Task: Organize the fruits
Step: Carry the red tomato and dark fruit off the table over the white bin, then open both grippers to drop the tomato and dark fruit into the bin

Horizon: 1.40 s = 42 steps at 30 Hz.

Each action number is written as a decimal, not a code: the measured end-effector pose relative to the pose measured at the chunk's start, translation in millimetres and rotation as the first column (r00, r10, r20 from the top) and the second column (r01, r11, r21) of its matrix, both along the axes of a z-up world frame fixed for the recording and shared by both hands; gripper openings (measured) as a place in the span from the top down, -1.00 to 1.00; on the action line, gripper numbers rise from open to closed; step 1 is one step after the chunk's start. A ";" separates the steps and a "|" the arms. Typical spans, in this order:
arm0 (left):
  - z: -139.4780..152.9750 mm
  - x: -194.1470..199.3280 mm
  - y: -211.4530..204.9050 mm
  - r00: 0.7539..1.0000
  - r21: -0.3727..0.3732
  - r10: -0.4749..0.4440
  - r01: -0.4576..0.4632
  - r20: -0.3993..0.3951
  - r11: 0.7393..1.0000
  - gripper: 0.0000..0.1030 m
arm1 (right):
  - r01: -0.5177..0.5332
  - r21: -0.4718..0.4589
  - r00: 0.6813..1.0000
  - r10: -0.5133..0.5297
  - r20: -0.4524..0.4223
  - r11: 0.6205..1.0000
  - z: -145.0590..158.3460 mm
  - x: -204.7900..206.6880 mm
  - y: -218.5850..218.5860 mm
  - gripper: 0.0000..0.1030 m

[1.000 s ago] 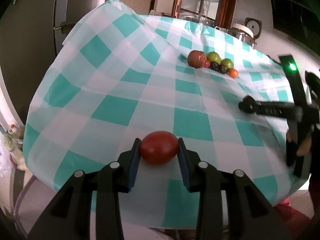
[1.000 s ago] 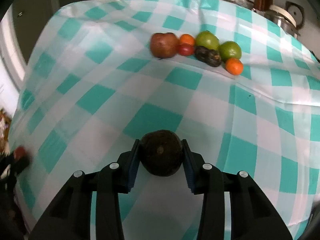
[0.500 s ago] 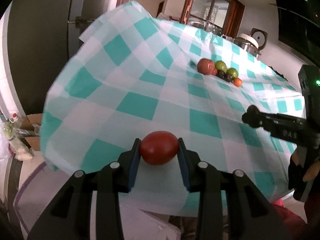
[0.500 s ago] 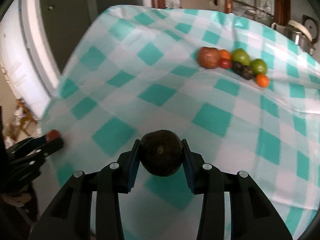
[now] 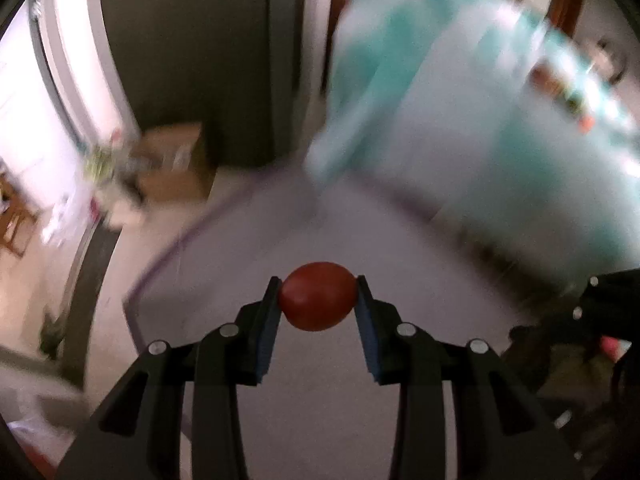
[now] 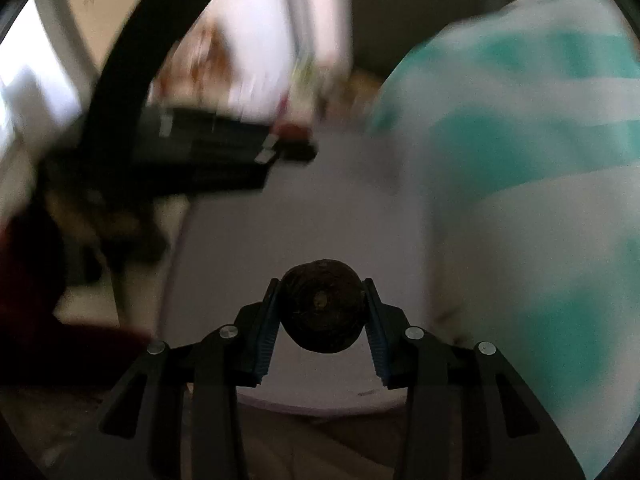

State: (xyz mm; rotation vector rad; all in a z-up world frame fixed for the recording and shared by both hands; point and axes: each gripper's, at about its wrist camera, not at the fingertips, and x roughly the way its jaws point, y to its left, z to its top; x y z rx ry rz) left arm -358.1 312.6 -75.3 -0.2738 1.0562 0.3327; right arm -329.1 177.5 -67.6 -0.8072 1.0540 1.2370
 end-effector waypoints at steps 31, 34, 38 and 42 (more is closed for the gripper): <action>-89.6 35.7 32.9 0.956 -0.046 0.093 -0.110 -0.277 0.993 -0.54 | -0.114 -0.210 0.992 0.121 0.021 0.971 -41.9 -18.1 40.1 -0.36; -34.2 16.5 36.8 0.968 -0.002 0.234 -0.236 -0.095 0.972 -0.54 | -0.107 0.009 0.994 0.106 0.020 0.994 33.0 -14.1 18.6 -0.36; 75.9 -7.1 8.2 0.930 0.111 0.240 -0.279 0.278 0.954 -0.97 | -0.030 0.302 0.993 -0.006 0.118 0.953 133.7 24.8 -34.3 -0.68; 168.4 16.0 -64.8 0.855 0.235 -0.018 -0.122 0.518 0.964 -0.97 | 0.140 0.471 0.948 -0.256 0.192 0.871 186.9 79.0 -118.6 -0.68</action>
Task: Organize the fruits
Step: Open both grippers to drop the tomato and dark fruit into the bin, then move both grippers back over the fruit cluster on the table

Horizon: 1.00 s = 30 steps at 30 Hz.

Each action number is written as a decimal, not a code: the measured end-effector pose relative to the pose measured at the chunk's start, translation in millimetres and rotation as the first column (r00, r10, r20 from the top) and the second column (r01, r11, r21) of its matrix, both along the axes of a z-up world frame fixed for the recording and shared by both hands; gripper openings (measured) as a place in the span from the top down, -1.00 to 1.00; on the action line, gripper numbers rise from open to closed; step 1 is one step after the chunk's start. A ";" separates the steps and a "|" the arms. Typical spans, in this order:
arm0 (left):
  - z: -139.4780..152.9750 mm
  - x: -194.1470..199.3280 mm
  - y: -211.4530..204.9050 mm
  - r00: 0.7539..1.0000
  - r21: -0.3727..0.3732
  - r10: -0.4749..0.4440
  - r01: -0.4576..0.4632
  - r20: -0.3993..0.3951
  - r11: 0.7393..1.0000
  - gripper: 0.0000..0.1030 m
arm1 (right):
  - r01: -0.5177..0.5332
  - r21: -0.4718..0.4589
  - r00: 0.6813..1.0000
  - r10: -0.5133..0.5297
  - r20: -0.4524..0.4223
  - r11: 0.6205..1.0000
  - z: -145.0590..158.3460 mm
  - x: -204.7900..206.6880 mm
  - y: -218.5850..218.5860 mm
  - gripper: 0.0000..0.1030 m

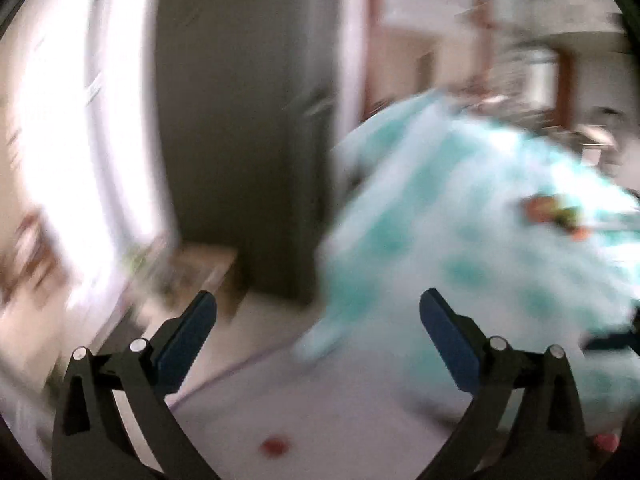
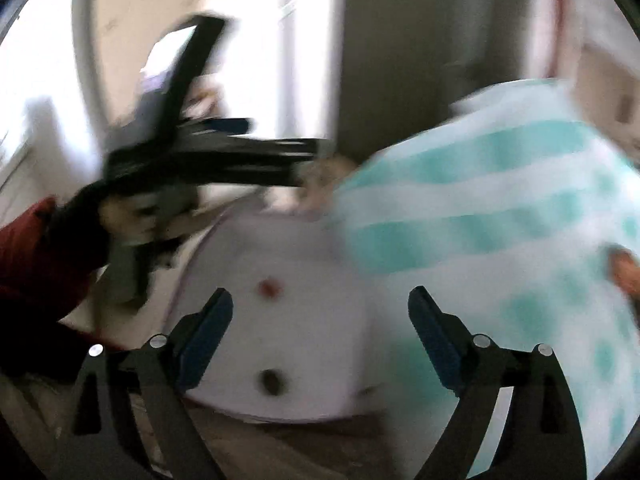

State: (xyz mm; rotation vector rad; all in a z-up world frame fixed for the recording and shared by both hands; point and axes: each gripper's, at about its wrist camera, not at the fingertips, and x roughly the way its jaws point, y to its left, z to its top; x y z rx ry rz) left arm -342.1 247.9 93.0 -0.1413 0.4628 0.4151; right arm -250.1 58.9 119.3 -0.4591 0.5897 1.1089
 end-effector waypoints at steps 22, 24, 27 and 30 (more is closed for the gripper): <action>-72.6 334.0 -152.3 0.912 -0.414 -0.407 0.349 -0.057 0.841 -0.97 | 0.725 -0.109 0.649 -0.727 -0.224 0.680 -90.0 329.7 -242.3 -0.39; -72.8 333.3 -148.6 0.909 -0.438 -0.415 0.362 -0.029 0.823 -0.97 | 0.707 -0.126 0.670 -0.717 -0.192 0.696 -92.0 342.4 -230.0 -0.35; -72.8 333.4 -141.9 0.915 -0.466 -0.404 0.352 -0.012 0.812 -0.97 | 0.691 -0.196 0.679 -0.718 -0.155 0.696 -102.4 364.8 -215.1 -0.23; -73.6 334.1 -138.0 0.920 -0.487 -0.393 0.343 -0.001 0.804 -0.97 | 0.675 -0.190 0.696 -0.701 -0.158 0.713 -103.5 380.8 -209.7 -0.20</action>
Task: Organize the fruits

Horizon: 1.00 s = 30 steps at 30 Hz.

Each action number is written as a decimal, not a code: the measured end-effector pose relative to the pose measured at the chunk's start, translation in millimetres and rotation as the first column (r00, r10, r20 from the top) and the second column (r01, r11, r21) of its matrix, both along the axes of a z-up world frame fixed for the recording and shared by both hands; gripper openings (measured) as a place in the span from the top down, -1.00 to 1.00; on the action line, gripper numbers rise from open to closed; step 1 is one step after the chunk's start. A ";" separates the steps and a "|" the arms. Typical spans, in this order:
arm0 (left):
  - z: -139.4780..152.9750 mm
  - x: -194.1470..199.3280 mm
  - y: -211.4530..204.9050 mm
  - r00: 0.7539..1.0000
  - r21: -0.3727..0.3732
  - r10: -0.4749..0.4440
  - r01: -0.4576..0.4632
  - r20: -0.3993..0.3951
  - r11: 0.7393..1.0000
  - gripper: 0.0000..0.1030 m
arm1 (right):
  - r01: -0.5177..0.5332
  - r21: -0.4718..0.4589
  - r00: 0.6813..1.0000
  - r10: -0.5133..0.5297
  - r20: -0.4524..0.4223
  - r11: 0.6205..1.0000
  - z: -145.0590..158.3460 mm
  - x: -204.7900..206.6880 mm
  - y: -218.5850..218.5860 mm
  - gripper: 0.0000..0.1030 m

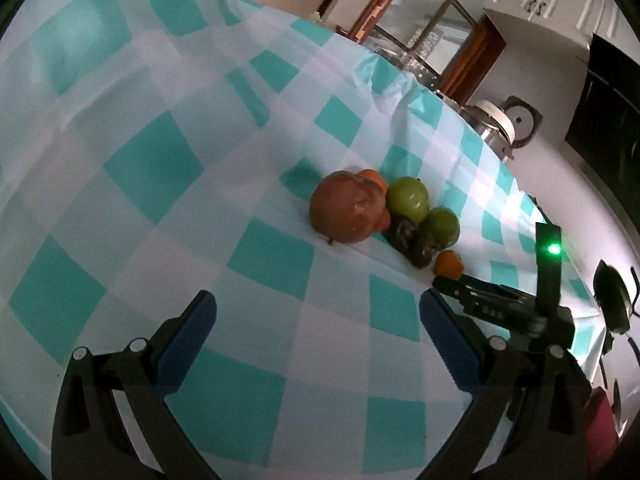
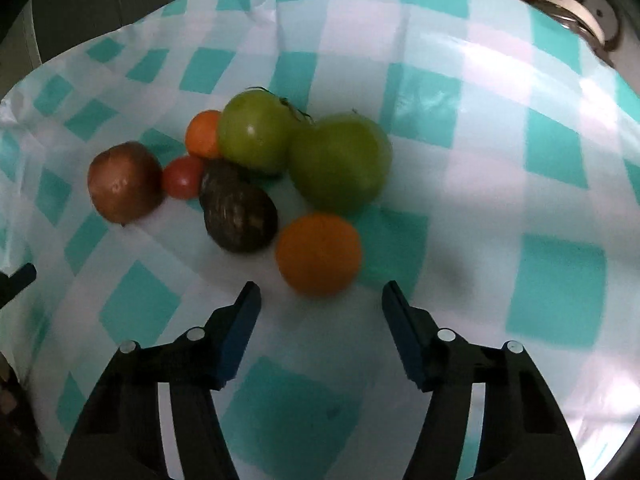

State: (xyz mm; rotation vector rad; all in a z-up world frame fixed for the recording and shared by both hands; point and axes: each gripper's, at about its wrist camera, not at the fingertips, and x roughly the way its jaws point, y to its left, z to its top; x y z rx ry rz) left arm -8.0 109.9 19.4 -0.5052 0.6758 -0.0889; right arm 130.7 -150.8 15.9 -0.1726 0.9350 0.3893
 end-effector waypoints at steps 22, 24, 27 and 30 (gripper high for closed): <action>3.4 75.6 -56.2 0.989 0.301 -0.031 0.075 -0.147 0.951 -0.97 | 0.179 0.314 0.983 -0.181 -0.022 0.932 4.5 -51.3 -49.9 0.18; -0.1 101.1 -65.9 0.981 0.347 -0.048 0.112 -0.187 0.931 -0.97 | 0.177 0.336 0.984 -0.177 -0.030 0.925 2.2 -50.4 -51.4 0.18; -4.4 130.4 -75.4 0.968 0.409 -0.086 0.179 -0.234 0.895 -0.96 | 0.177 0.344 0.984 -0.174 -0.039 0.922 1.9 -50.0 -51.6 0.18; -7.6 146.7 -74.7 0.960 0.441 -0.116 0.221 -0.254 0.870 -0.58 | 0.166 0.352 0.986 -0.163 -0.039 0.921 2.1 -49.9 -51.4 0.18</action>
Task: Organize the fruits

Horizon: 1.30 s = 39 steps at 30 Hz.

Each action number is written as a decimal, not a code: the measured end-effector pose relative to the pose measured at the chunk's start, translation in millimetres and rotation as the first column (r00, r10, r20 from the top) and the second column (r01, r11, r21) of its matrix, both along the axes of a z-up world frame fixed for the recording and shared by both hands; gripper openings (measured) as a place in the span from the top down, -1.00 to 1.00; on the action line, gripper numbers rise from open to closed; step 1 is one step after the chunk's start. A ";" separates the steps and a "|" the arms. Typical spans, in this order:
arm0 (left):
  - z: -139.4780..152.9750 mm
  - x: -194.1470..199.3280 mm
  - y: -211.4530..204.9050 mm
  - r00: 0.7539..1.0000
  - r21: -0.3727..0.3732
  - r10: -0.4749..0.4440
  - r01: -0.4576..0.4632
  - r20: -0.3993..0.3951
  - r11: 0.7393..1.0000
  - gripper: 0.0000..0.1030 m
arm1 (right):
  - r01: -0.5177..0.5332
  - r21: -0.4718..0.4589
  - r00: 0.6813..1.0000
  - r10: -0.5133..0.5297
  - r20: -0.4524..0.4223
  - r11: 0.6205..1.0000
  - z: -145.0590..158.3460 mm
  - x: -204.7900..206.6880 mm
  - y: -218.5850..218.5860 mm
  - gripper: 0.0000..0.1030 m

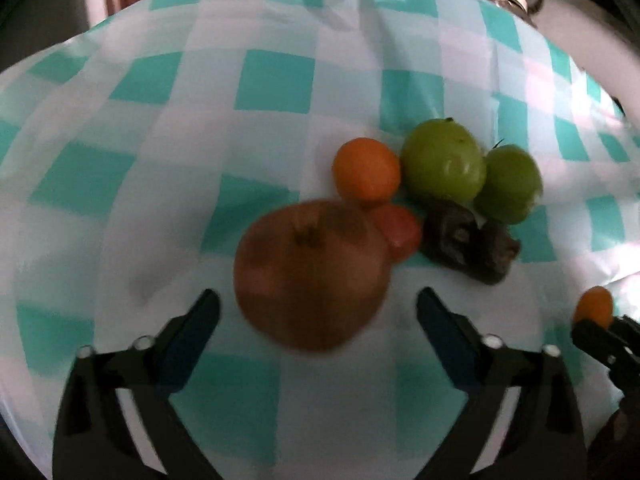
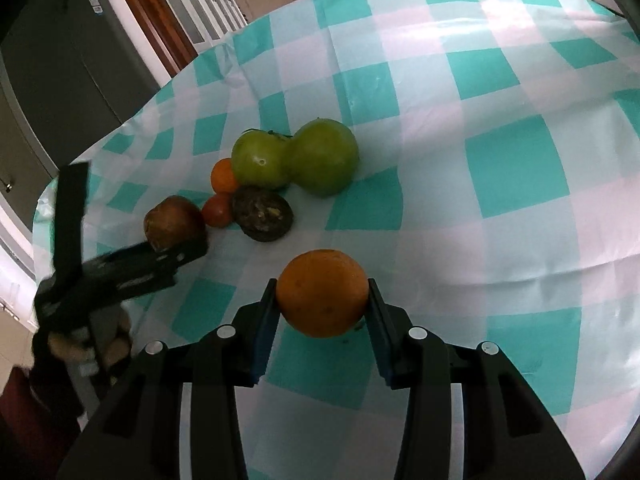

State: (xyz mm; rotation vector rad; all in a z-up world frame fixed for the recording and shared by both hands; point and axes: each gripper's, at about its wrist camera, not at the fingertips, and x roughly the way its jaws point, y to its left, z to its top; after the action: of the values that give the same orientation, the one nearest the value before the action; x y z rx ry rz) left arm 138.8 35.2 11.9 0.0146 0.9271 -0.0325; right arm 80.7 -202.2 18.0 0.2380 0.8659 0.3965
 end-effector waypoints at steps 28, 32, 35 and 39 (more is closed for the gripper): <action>1.0 -146.0 10.6 0.997 -0.273 0.034 -0.015 0.065 0.962 -0.25 | -0.012 0.026 1.000 0.012 -0.012 1.000 0.3 1.3 -1.9 0.18; 1.2 -145.1 11.1 0.997 -0.274 0.034 -0.016 0.063 0.962 -0.25 | -0.016 0.023 0.999 0.017 -0.028 1.000 -2.1 4.5 0.1 0.18; 1.4 -145.1 12.0 0.997 -0.275 0.037 -0.018 0.065 0.961 -0.25 | -0.002 0.016 1.000 0.002 -0.024 1.000 -0.9 3.7 -0.3 0.18; 6.9 -159.6 20.1 0.994 -0.274 0.089 -0.069 0.062 0.959 -0.25 | 0.071 0.009 0.997 -0.071 -0.037 0.997 3.5 -15.3 -5.4 0.18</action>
State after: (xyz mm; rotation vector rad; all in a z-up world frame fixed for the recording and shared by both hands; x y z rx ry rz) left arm -20.9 55.3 18.7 -0.2748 0.8420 -0.0843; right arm 65.5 -207.6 21.5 0.2852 0.8891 0.3310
